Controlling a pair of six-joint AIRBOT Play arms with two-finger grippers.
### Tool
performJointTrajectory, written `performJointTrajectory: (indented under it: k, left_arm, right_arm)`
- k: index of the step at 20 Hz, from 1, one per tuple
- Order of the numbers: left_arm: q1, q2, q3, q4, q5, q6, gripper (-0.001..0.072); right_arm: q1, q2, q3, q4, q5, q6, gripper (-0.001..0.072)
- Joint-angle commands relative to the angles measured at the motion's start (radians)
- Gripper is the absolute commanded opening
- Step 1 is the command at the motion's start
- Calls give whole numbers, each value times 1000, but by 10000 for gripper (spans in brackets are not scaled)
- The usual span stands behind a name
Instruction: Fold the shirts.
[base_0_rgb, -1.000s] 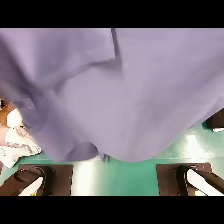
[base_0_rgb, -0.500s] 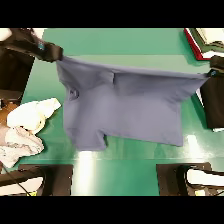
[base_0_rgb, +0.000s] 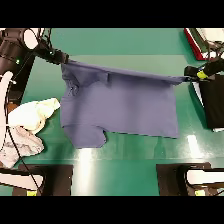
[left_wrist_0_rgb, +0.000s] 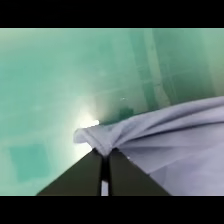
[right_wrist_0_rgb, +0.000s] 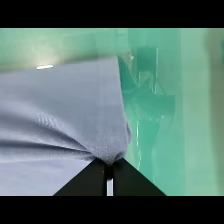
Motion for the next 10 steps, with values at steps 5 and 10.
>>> performJointTrajectory:
  k: [5, 10]
  left_arm:
    - [44, -31, -104, -39, -179, 13, 28]
    - [44, -31, -251, -47, -243, 12, 28]
  right_arm:
    - [92, 2, -183, -7, -36, -3, 15]
    - [114, 2, -212, -5, -47, 1, 19]
